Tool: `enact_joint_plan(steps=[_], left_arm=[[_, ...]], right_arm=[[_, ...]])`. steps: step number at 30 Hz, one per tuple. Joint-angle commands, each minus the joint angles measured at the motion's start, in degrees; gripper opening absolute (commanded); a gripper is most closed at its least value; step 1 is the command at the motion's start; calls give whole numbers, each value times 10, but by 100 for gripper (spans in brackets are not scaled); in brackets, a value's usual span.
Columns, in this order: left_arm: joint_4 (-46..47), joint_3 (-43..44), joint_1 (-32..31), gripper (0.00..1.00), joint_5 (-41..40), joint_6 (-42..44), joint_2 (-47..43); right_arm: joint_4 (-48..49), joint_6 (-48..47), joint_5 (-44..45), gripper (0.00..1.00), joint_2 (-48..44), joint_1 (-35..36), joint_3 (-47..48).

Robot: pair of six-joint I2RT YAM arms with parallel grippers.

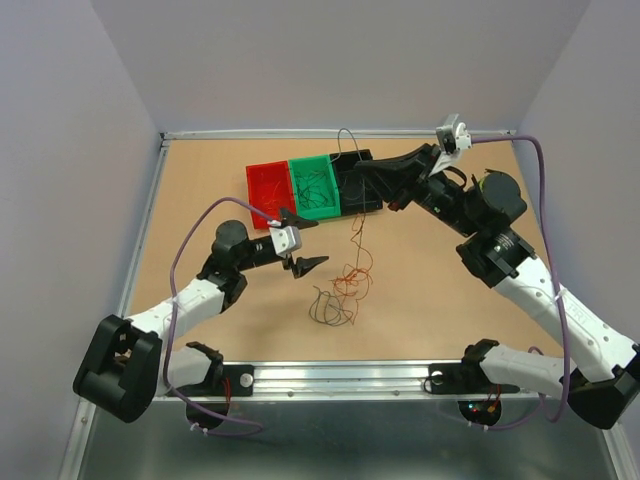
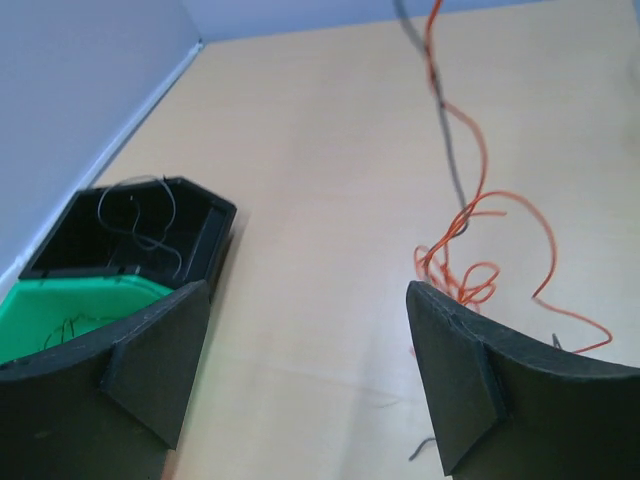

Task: Untangle the cables

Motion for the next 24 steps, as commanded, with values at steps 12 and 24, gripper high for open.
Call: enact_joint_plan(steps=[12,24], left_arm=[[242,-47,-73,81,-28,-40,-41],[235,-1,-107,53,-74,-24,19]], right_arm=[[36,41,-37,1,45,-1,49],[53,42,-27,1,43,-1,28]])
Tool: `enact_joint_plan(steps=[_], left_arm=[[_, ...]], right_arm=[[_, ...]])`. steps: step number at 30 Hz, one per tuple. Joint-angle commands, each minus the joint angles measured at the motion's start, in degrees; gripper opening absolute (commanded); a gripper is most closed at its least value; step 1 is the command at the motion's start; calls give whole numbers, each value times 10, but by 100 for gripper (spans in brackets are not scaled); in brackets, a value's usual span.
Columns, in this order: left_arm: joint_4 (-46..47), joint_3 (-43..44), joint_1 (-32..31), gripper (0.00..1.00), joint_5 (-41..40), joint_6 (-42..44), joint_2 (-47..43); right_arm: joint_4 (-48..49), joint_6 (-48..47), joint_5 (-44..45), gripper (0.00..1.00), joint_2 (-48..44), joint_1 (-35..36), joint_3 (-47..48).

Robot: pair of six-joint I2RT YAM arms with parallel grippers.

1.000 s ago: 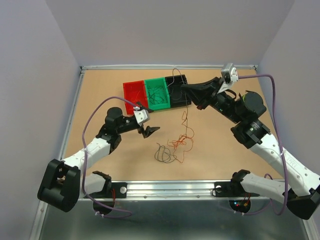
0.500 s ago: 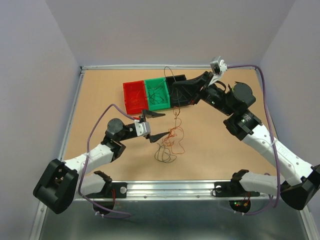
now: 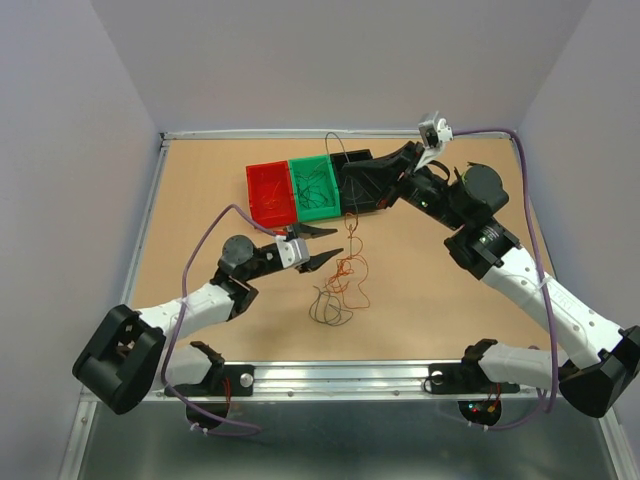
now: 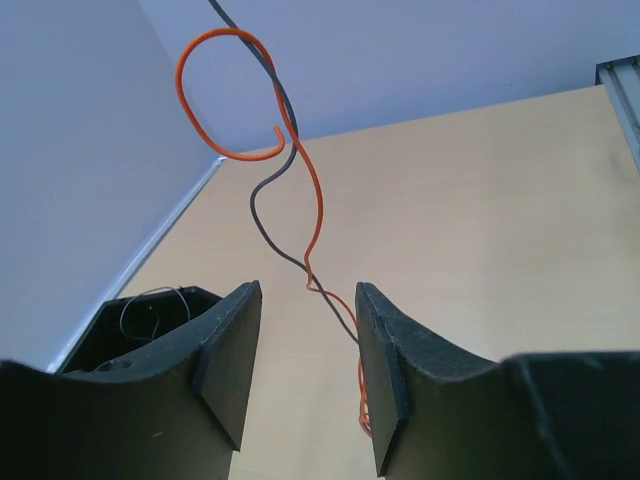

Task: Untangle the cables

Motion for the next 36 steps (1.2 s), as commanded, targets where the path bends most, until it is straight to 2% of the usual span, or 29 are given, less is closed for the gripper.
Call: enact_joint_plan(steps=[1,11,17,21,22,26,27,33,34,36], left_arm=[[35,27,-17,53,-18,18,4],[33,47,-37,50,-44,28,16],[26,66,-50,34,-68,37,34],[25,69,-63,32,-85,51,41],[25,69,-65,28,-87,53,39],[23,65,-67,3,-99,60,31],[21,64,-67,0,-100,62,29],[25,35,-66,0,-147,74,16],[29,26,-66,0,-185,67,18],[41,17,-40,0,-209,28,21]], right_arm=[[35,5,-3,0,-9,-1,19],[41,5,3,1,-9,-1,8],[44,6,1,1,-4,-1,8],[44,5,3,1,-4,-1,7],[45,5,4,1,-4,-1,7],[45,6,7,1,-2,-1,6],[45,6,8,1,-1,-1,6],[9,-19,72,1,-10,-1,30],[-1,-24,89,1,-18,-1,36],[-19,-35,109,1,-33,-1,46]])
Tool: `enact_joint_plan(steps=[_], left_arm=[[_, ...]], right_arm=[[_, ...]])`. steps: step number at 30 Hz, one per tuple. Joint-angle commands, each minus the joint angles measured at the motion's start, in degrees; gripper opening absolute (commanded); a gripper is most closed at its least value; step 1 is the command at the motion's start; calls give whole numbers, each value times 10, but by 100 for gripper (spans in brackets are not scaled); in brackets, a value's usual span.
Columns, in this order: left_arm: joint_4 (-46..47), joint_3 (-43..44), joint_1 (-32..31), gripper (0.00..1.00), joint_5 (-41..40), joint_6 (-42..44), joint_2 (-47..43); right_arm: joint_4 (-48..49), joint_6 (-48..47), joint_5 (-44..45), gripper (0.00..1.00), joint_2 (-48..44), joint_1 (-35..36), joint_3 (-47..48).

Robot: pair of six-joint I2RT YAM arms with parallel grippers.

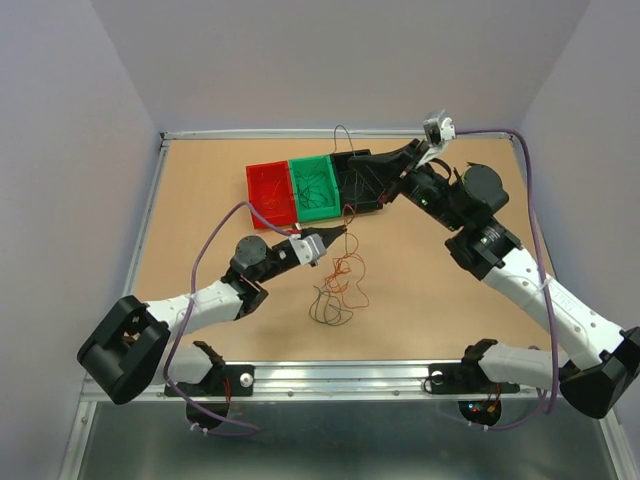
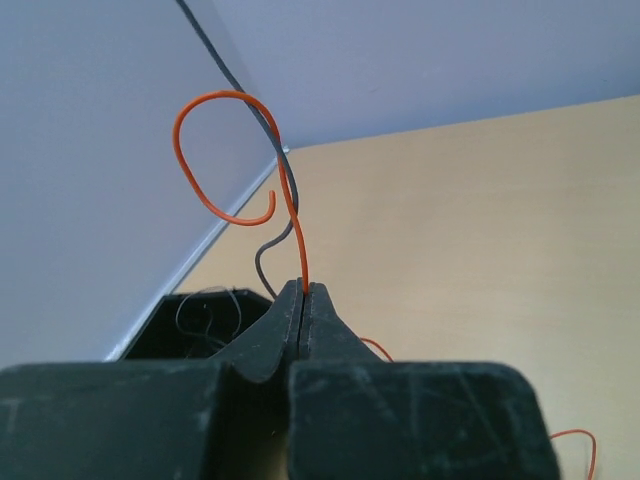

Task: Untangle the cables

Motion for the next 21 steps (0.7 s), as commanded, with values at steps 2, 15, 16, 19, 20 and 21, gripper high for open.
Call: enact_joint_plan(steps=[2,15,16,19,20,21], left_arm=[[48,-25,50,0,-63,-50,-14],[82,-24,244,0,22,-235,-16],[67,-8,249,0,9,-236,-7],[40,7,284,0,-31,-254,6],[42,7,296,0,-47,-263,6],[43,7,312,0,-52,-284,5]], right_arm=[[-27,-34,88,0,-63,-1,46],[-41,-77,312,1,-247,-1,-42],[-41,-78,317,1,-260,-1,-44],[-41,-81,335,0,-276,-1,-48],[-41,-82,345,1,-289,-1,-49],[-41,-85,352,1,-295,-1,-53]])
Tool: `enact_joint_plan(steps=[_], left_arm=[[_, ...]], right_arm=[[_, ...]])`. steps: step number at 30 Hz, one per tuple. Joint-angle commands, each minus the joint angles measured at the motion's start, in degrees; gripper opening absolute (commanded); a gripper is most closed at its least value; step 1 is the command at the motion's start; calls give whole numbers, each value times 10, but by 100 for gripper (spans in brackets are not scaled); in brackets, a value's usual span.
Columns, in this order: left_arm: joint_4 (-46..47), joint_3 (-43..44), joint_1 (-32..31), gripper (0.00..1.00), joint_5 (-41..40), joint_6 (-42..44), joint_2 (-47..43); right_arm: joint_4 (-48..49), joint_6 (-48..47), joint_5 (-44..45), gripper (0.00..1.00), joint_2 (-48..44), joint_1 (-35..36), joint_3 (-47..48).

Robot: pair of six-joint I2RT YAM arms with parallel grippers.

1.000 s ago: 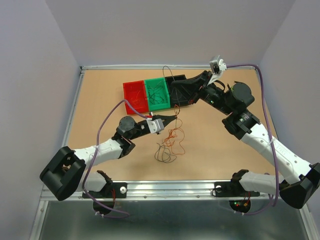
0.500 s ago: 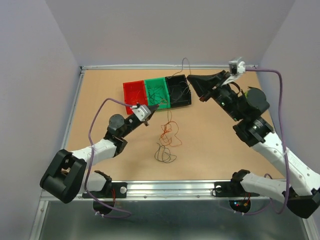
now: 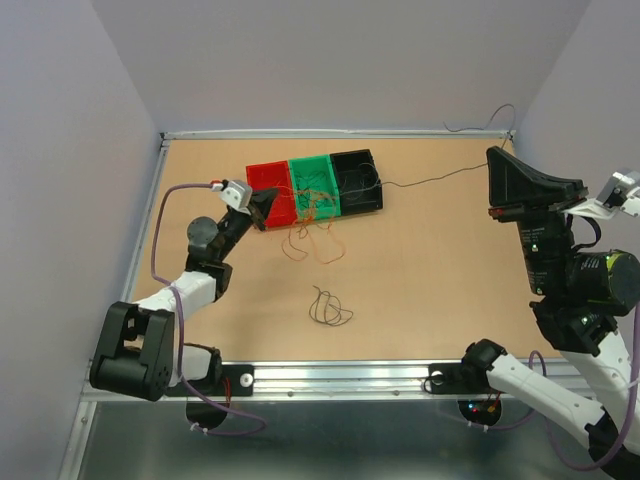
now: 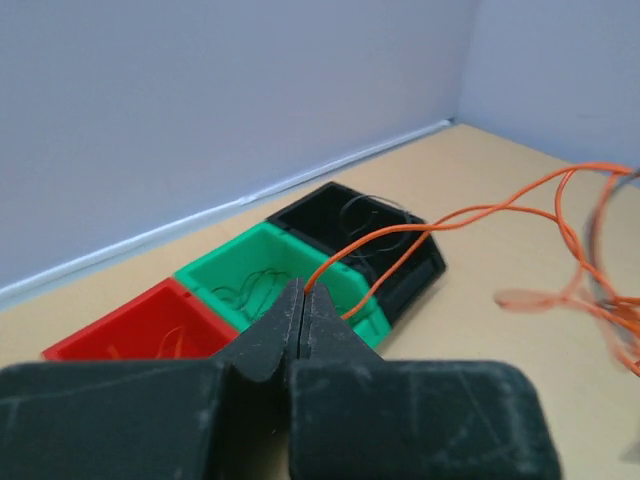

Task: Untangle the cables

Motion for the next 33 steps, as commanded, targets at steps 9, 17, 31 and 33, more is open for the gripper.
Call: enact_joint_plan(steps=[9,17,31,33], left_arm=[[-5,0,169,0,-70,-101,-97],[-13,-41,197,0,-122,-75,-202],[26,-107,197,0,-61,-42,-337],[26,-109,197,0,-61,-41,-348]], right_arm=[[3,-32,100,0,-99,-1,-48],[-13,-28,69,1,-64,-1,-36],[0,-41,-35,0,204,-1,63],[10,-45,-44,1,241,-1,89]])
